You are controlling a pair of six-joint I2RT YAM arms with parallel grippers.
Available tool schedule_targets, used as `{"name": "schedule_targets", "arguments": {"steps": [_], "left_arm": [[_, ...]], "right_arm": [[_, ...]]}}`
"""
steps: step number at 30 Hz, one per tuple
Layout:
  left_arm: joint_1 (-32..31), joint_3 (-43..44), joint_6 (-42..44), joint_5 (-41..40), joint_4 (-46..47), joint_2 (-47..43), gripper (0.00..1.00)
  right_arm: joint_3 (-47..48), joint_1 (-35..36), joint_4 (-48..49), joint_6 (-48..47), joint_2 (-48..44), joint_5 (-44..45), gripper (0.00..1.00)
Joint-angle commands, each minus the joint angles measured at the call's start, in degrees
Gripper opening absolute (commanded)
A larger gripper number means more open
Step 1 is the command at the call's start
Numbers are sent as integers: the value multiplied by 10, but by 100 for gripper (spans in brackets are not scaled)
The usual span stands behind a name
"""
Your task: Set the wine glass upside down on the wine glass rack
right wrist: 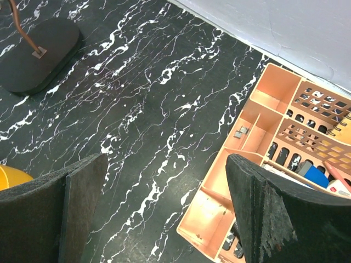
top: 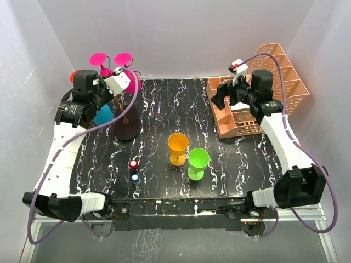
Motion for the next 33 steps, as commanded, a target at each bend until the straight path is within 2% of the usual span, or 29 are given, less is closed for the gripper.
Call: {"name": "schedule_targets", "arguments": {"steps": [1,5,13,17,21,27,33], "left_arm": [[-3,16,-20,26,-15,-24,29],[-3,27,-40,48,-32,-29,40],[-3,69,-85,83,-55,-35,54],[-3,87,-135,87,-37,-39,59],[3,102,-170,76,-14,-41,71],[6,90,-165,-19,39,-47,91],[11,73,-139,-41,48,-55,93]], "right_arm": [[26,-2,-24,-37,-2,-41,99],[54,-2,-78,-73,1,-73,98],[95,25,-216,-161,11,-129,95],[86,82,-233,-164,13,-80,92],[77,164,-231,-167,19,-4,90],[102,222,-237,-160,58,31,86],[108,270,-241,-162,91,57,82]]}}
